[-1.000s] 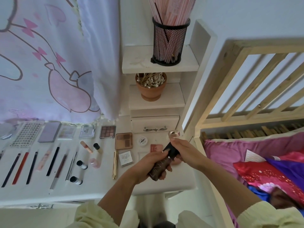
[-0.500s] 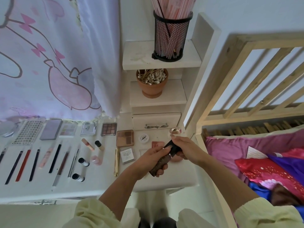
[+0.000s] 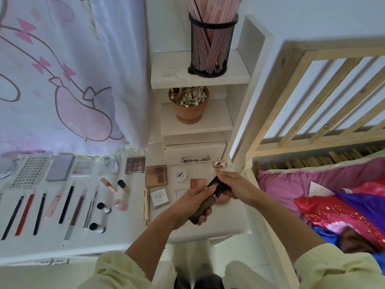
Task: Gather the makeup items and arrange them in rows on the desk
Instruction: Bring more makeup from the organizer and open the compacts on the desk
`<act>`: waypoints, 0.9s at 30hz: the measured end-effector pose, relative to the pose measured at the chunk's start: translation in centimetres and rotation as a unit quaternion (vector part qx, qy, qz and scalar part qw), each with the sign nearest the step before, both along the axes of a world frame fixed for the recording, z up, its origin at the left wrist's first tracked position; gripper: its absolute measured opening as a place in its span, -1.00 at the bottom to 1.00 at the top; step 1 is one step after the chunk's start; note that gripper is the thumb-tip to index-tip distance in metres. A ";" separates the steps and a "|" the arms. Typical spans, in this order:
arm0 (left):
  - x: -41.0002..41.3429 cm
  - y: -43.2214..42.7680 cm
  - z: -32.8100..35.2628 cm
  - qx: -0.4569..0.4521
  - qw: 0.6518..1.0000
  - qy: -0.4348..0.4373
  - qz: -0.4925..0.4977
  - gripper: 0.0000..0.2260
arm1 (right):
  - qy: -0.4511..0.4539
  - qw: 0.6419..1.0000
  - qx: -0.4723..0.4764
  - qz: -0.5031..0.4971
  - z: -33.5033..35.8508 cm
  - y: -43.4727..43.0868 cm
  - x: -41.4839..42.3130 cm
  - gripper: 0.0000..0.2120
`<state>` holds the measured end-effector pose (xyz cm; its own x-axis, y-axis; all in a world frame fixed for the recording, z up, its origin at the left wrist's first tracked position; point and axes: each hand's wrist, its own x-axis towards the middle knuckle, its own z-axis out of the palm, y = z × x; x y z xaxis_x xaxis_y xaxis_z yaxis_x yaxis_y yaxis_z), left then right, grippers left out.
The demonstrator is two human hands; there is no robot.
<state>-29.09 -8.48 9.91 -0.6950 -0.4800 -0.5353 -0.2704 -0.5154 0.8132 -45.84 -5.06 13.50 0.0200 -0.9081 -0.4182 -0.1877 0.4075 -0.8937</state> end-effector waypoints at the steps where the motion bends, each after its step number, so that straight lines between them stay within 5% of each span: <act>1: 0.1 0.0 0.0 -0.001 1.000 0.002 -0.006 -0.51 | -0.002 1.000 0.004 0.002 0.0 -0.1 -0.1 -0.65; 13: 2.6 -2.4 0.0 -0.003 0.991 0.011 -0.137 -0.74 | 0.076 0.992 0.016 0.100 -0.1 -0.2 -1.7 -0.73; 18: 1.9 -3.1 -0.2 -0.137 0.979 -0.035 -0.144 -0.81 | 0.056 0.993 0.037 0.099 0.7 -0.1 -2.1 -0.72; 23: 3.1 -3.5 -0.9 -0.333 0.919 -0.150 -0.146 -0.82 | 0.025 0.999 0.020 0.044 1.4 0.4 -4.0 -0.75; 27: 2.8 -3.5 -1.5 -0.360 0.924 -0.124 -0.043 -0.71 | 0.031 0.999 0.002 0.021 1.9 -1.1 -3.5 -0.81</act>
